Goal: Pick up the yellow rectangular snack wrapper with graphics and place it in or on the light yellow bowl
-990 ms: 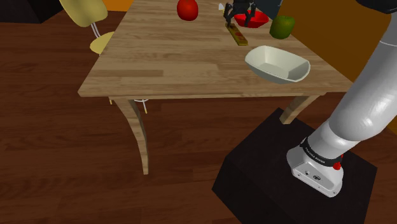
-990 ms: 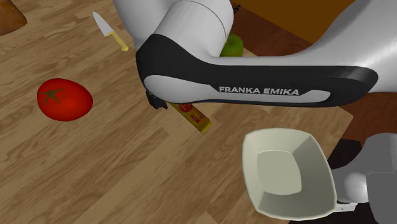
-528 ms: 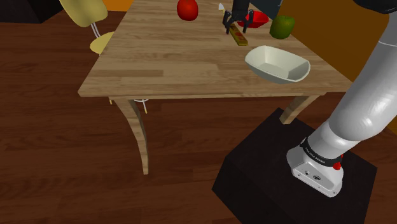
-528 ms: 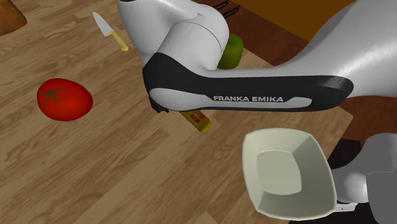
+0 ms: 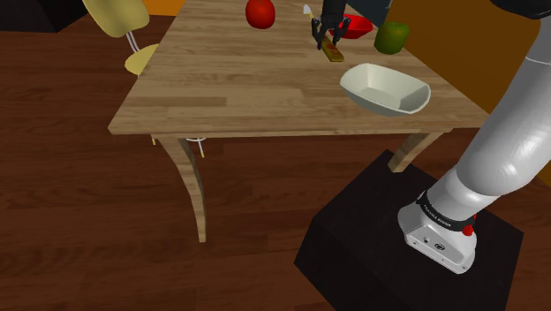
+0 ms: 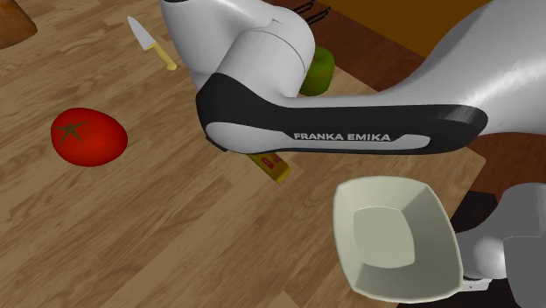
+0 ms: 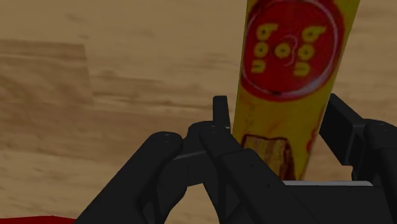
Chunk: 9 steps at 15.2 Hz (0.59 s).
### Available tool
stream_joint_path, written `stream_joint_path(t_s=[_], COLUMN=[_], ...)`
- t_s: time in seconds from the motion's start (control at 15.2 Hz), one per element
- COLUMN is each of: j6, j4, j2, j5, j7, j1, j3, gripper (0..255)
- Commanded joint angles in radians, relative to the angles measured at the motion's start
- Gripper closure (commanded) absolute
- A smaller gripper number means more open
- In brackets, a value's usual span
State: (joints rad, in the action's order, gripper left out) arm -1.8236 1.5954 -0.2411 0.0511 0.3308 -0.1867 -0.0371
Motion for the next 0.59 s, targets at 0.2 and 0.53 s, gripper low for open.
stream_joint_path(t_s=[0.2, 0.53], j6=[0.001, 0.014], j4=[0.001, -0.009], j2=[-0.003, -0.001], j5=[0.002, 0.002], j7=[0.001, -0.001], j1=[-0.001, -0.001], j3=[-0.001, -0.001], gripper=[255, 255])
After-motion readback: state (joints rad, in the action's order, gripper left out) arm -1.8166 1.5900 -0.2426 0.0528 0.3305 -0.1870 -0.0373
